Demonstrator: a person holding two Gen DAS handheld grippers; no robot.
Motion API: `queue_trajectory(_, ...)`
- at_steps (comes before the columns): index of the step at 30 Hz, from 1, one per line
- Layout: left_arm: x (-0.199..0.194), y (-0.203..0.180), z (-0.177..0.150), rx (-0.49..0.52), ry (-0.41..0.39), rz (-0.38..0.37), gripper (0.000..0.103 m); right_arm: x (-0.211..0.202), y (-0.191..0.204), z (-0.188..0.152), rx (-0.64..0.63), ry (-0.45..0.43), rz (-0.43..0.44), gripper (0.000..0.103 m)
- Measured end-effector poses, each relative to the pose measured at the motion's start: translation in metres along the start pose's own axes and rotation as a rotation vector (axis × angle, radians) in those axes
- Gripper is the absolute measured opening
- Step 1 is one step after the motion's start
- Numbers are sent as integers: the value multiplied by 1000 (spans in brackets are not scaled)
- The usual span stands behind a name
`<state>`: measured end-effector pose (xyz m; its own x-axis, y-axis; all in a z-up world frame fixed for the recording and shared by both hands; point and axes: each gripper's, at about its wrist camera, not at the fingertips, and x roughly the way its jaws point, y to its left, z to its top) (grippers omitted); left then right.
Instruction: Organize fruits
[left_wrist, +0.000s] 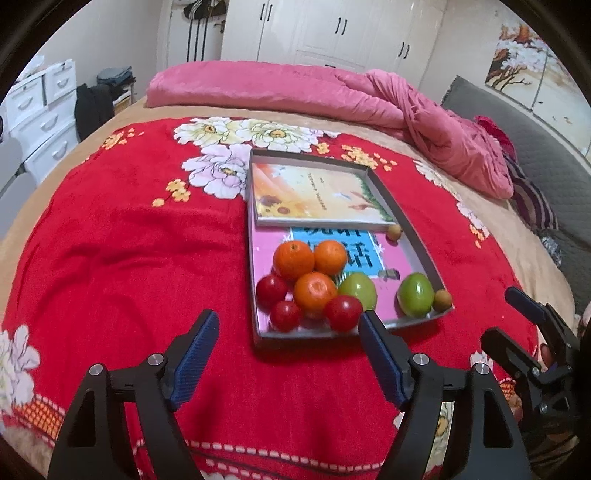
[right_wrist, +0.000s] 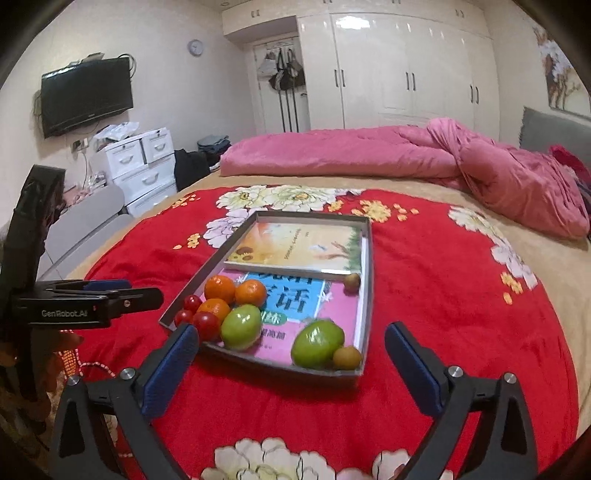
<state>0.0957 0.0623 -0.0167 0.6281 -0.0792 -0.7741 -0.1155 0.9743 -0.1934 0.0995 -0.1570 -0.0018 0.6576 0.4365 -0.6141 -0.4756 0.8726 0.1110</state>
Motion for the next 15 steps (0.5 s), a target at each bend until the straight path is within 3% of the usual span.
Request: queue_trajectory(15, -30, -17, -45, -28, 18, -8, 79, -42, 5, -29, 27, 44, 8, 102)
